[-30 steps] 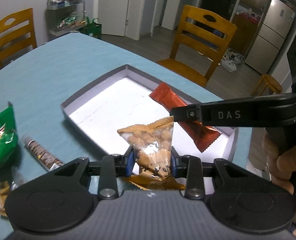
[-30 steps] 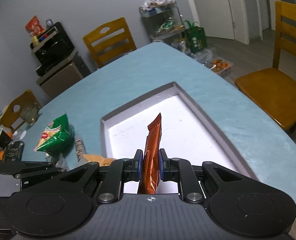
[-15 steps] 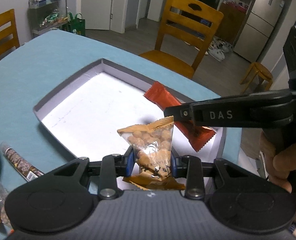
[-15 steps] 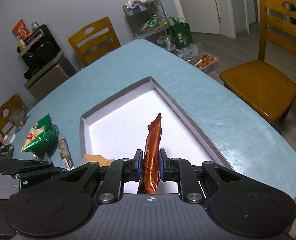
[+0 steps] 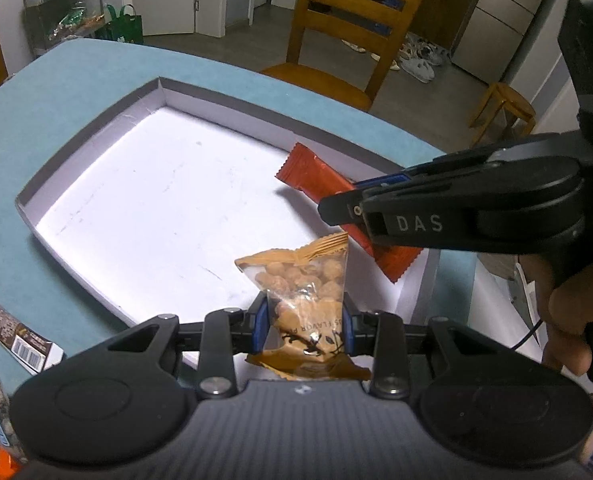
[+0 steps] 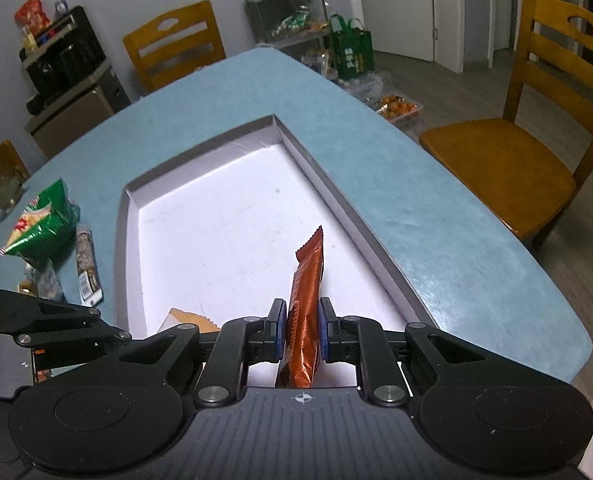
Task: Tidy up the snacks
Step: 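Lower the orange bar into the tray and open the right tool while the left lowers the nut bag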
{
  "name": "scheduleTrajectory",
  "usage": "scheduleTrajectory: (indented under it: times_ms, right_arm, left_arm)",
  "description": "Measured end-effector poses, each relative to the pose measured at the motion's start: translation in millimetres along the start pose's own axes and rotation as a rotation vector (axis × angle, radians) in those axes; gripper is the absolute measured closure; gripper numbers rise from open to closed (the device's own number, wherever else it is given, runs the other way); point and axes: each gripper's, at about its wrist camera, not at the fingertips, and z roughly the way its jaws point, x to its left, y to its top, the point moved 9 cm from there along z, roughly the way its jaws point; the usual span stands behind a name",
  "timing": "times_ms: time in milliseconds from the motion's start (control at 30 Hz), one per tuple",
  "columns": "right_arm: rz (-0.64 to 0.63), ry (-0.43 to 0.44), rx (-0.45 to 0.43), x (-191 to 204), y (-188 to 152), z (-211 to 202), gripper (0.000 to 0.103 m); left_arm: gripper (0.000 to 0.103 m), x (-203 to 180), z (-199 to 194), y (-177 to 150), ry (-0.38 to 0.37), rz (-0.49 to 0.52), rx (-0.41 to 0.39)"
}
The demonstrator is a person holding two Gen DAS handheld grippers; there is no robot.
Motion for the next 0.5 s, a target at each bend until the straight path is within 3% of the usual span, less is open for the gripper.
scheduleTrajectory:
  times_ms: [500]
  right_arm:
    - [-0.028, -0.049, 0.048, -6, -13, 5, 0.084]
  left_arm:
    - [0.071, -1, 25, 6, 0.023, 0.045, 0.016]
